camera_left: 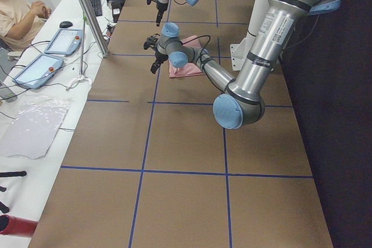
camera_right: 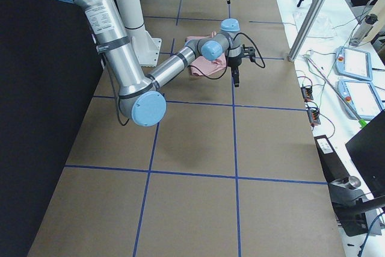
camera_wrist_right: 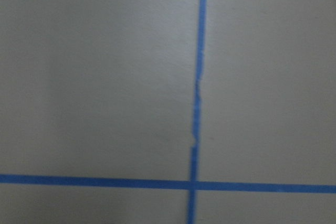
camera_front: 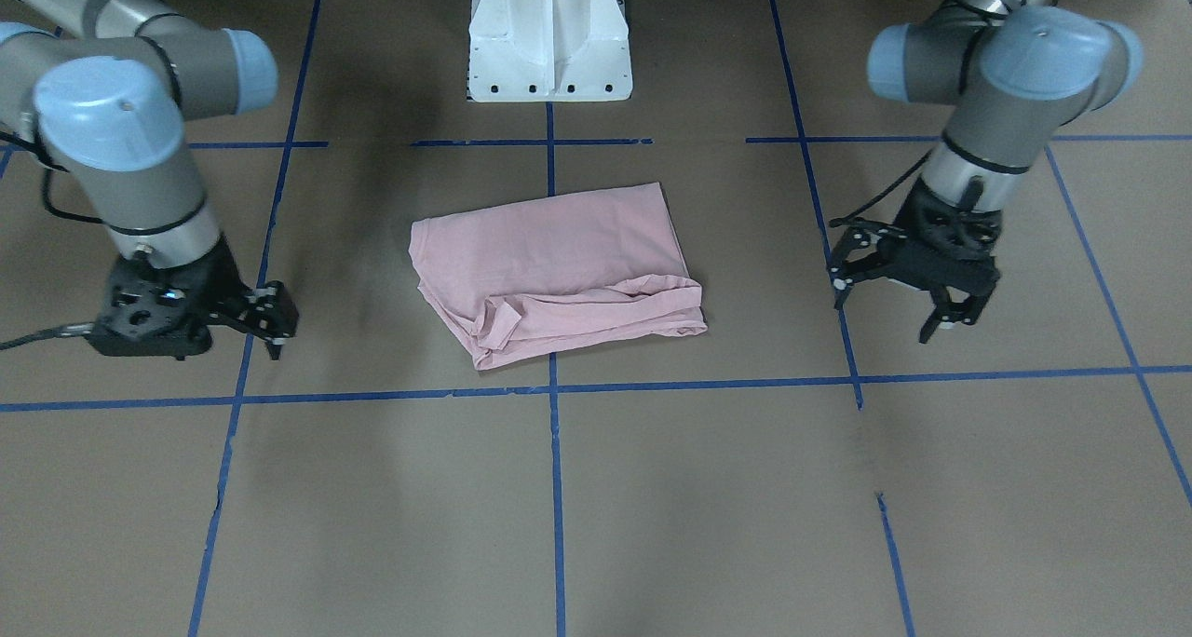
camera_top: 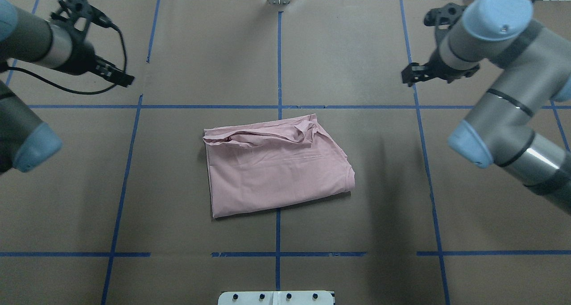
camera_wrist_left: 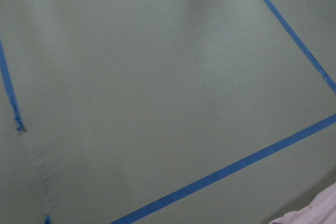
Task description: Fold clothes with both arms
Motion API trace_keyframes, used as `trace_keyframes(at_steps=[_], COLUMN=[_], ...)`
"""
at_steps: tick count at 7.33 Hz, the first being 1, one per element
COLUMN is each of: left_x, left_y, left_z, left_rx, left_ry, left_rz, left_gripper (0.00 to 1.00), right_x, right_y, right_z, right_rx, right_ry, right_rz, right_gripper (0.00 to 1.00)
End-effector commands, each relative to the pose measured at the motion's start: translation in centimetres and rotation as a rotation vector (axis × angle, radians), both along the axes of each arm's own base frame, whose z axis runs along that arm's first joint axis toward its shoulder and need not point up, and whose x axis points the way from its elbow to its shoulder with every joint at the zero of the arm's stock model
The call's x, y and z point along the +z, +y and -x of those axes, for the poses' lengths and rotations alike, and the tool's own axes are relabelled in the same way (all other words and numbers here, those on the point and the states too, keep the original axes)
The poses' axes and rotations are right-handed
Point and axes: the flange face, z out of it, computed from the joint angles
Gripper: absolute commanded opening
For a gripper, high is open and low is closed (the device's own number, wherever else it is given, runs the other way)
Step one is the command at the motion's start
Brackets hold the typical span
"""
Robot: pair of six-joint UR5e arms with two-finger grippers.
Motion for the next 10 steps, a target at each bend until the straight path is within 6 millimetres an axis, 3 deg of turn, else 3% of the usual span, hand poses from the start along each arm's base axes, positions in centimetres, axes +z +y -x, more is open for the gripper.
trace_keyframes(at_steps=[1, 2, 3, 4, 5, 6, 7, 8, 9, 10], left_x=[6.5, 12.0, 15.9, 18.3, 21.3, 22.0, 22.5, 23.6, 23.2, 24.3], left_y=[-1.0, 1.7, 3.3, 3.6, 4.4, 5.0, 5.7, 6.2, 5.9, 6.7], left_z=[13.1, 17.0, 17.8, 19.2, 24.4, 25.5, 27.5, 31.4, 33.8, 34.1], left_rx=[0.061, 0.041, 0.034, 0.014, -0.075, -0.073, -0.071, -0.026, -0.012, -0.014], left_ry=[-0.091, -0.093, -0.111, -0.129, -0.125, -0.087, -0.066, -0.110, -0.120, -0.114], left_rz=[-0.080, 0.010, 0.083, 0.126, 0.198, 0.247, 0.322, 0.367, 0.413, 0.463], left_gripper=[1.00, 1.00, 1.00, 1.00, 1.00, 1.00, 1.00, 1.00, 1.00, 1.00], right_x=[10.9, 17.0, 24.2, 27.8, 29.0, 29.2, 28.8, 27.0, 24.5, 23.8], right_y=[2.9, 6.4, 9.7, 10.6, 11.6, 13.1, 14.0, 14.4, 14.9, 15.5], right_z=[-14.0, -20.6, -24.3, -26.2, -29.2, -32.2, -33.3, -33.7, -35.0, -36.3], right_rx=[-0.119, -0.113, -0.059, -0.016, 0.040, 0.083, 0.055, 0.054, 0.069, 0.083], right_ry=[-0.033, -0.064, -0.040, -0.034, -0.064, -0.110, -0.148, -0.164, -0.158, -0.153], right_rz=[-0.016, 0.062, 0.201, 0.250, 0.276, 0.286, 0.256, 0.294, 0.310, 0.326], right_gripper=[1.00, 1.00, 1.00, 1.00, 1.00, 1.00, 1.00, 1.00, 1.00, 1.00])
